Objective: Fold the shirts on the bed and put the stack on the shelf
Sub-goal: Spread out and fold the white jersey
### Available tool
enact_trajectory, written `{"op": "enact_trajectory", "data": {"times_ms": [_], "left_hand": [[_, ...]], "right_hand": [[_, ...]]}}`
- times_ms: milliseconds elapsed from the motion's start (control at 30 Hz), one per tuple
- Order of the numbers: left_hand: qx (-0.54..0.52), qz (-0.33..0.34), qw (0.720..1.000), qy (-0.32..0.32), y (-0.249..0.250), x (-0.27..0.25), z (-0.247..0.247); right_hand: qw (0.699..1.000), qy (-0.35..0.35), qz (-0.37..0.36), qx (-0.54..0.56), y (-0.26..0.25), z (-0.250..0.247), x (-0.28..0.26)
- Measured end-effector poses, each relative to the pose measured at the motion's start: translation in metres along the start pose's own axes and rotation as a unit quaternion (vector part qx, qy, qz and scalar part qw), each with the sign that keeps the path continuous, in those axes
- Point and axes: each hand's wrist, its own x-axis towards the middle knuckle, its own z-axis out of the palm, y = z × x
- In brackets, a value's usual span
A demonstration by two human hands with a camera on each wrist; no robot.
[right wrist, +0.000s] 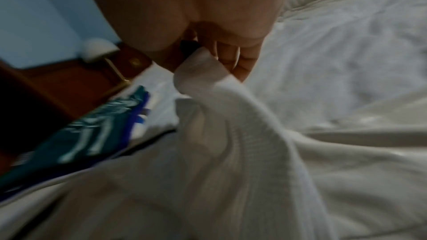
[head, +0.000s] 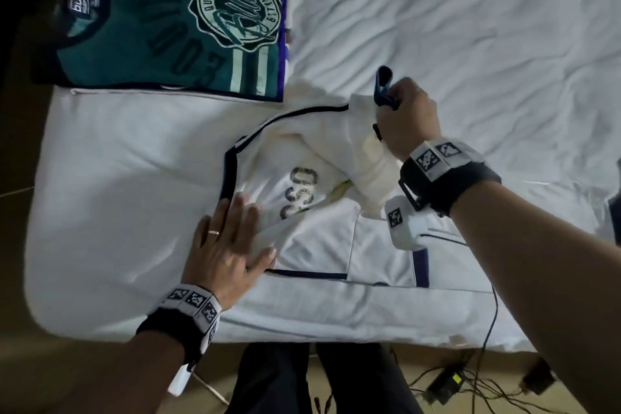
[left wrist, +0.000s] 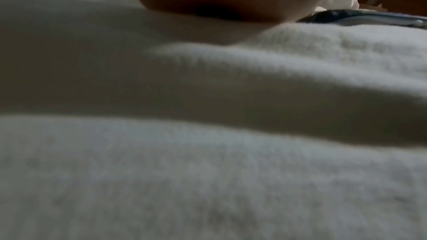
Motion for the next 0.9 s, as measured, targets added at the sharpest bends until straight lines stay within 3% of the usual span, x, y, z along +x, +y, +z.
{"op": "enact_trajectory", "data": {"times_ms": [100, 200, 333, 433, 533, 800, 900], "left_hand": [[-0.029, -0.017, 0.999, 0.005, 0.0, 0.003, -0.001], [-0.037, 0.01, 0.999, 0.014, 0.0, 0.001, -0.009], [-0.021, 0.026, 0.999, 0.025, -0.013, -0.004, -0.014], [-0.017, -0.01, 0.999, 0.038, -0.021, -0.013, -0.017], [0.0, -0.01, 1.0, 0.026, -0.024, -0.027, -0.015], [0.004, -0.019, 1.0, -0.022, -0.028, -0.03, -0.009], [0.002, -0.022, 0.999, -0.034, -0.024, -0.031, -0.014]], "right_hand": [[0.986, 0.008, -0.156, 0.062, -0.019, -0.006, -0.051], [0.955, -0.037, -0.286, 0.067, -0.019, 0.002, -0.116], [0.902, -0.163, -0.395, -0.057, 0.015, 0.039, -0.182], [0.869, -0.211, -0.4, -0.2, 0.046, 0.06, -0.205], [0.877, -0.175, -0.376, -0.243, 0.06, 0.066, -0.213], [0.902, -0.09, -0.388, -0.168, 0.06, 0.078, -0.211], [0.879, -0.144, -0.406, -0.202, 0.062, 0.064, -0.213]]}}
